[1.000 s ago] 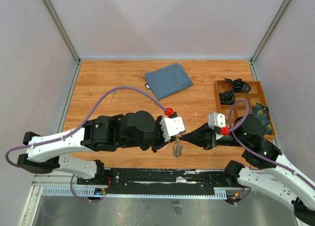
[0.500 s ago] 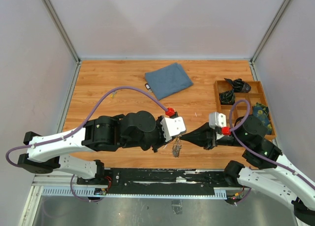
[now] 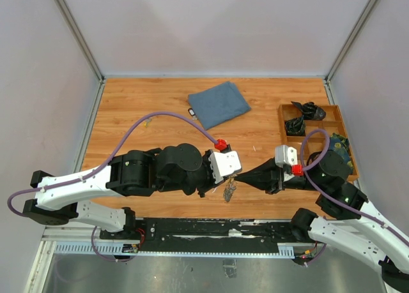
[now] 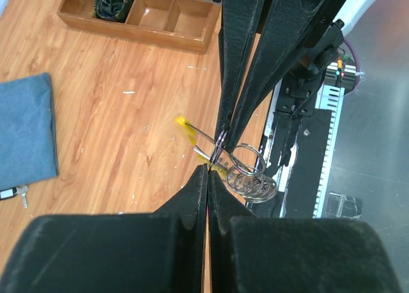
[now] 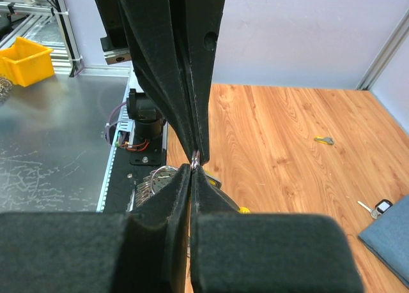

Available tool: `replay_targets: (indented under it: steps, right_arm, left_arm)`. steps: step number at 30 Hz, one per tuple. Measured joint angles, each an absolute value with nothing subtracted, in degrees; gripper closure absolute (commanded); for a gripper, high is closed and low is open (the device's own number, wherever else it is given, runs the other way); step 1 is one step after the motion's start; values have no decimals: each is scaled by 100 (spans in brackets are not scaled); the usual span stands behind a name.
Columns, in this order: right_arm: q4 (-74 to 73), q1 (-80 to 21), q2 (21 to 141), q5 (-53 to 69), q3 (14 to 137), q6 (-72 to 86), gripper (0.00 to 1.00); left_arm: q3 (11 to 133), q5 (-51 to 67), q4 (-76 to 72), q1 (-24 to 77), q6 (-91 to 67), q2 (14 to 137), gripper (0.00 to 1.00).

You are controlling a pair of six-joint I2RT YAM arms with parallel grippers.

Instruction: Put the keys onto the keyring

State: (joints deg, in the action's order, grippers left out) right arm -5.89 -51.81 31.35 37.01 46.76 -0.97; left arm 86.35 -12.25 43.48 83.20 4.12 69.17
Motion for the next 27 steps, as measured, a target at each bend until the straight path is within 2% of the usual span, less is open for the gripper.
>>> replay_targets:
  steps: [17,19,23,27]
  right_arm:
    - [-19,-5181,3052,3546,4591,233,100]
    - [58,-5181,3046,3535,4565,279,100]
    - [67,-5181,2993,3527,4550,283,100]
    - [51,-5181,2947,3509,4547,272,100]
  left_arm:
    - [8608,-1190,4156,8322,408,6914,99]
    - [8552,-1188,4097,8324,408,6906,95]
    - [8455,-1188,3992,8322,408,6858,81]
    - [8370,-1197,3892,8322,373,6696,74]
